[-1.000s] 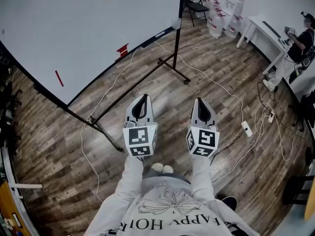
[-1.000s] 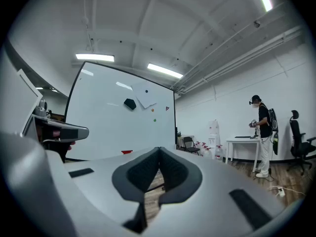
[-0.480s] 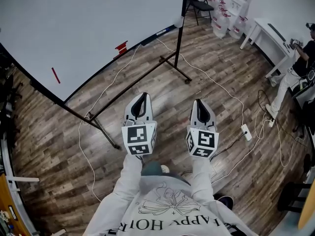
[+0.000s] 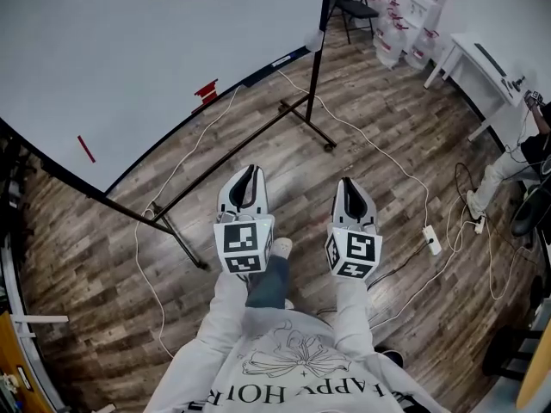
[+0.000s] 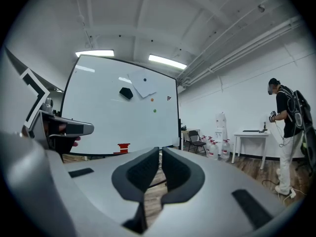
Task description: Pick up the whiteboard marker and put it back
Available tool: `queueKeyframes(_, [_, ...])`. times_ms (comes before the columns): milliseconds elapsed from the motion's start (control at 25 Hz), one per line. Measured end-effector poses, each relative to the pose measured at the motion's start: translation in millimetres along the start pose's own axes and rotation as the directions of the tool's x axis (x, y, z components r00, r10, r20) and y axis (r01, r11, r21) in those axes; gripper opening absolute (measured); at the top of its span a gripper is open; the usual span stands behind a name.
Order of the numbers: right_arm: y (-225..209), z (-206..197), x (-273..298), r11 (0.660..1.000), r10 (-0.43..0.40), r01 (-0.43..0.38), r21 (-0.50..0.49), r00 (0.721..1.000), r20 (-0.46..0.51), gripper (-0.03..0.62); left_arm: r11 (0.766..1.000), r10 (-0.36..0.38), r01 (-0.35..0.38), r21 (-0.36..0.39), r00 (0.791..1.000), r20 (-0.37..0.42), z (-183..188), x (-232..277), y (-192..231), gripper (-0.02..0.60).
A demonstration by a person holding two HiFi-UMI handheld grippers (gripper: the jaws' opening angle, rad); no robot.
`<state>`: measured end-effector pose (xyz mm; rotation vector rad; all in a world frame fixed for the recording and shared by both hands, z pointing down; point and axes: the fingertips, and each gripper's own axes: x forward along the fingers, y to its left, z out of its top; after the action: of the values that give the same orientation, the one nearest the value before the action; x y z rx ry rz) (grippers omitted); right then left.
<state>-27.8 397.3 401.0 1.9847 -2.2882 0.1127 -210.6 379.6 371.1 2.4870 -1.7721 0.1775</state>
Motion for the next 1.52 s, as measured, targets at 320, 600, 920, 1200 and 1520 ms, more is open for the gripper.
queueKeyframes(320, [-30.3,24.1,112.2,0.999,-0.033,0.034,-0.005,0.999,0.011,0.005,0.998,-0.057,0.058,-0.015,0.998,0.031,23.4,116.6,25.1,0.008])
queueKeyframes(600, [-47.1,45.2,198.9,0.998,-0.060,0.061,-0.008,0.998,0.028,0.005,0.992,-0.125,0.125,-0.007,0.992,0.033,39.7,211.0,46.7,0.084])
queueKeyframes(920, [-60.8,35.0,261.5,0.998,-0.064,0.064,0.004,0.998,-0.011,0.005,0.989,-0.141,0.142,0.031,0.989,-0.041,29.9,282.2,61.9,0.101])
queueKeyframes(1200, [-85.4,21.8,318.6,0.999,-0.044,0.044,0.003,0.998,-0.054,0.005,0.989,-0.138,0.142,0.033,0.984,-0.110,15.8,344.5,62.0,0.118])
queueKeyframes(1520, [-141.5,27.1,406.0,1.000,0.027,-0.027,-0.012,0.998,-0.057,0.005,0.996,-0.068,0.076,0.049,0.986,-0.153,11.0,435.3,49.6,0.118])
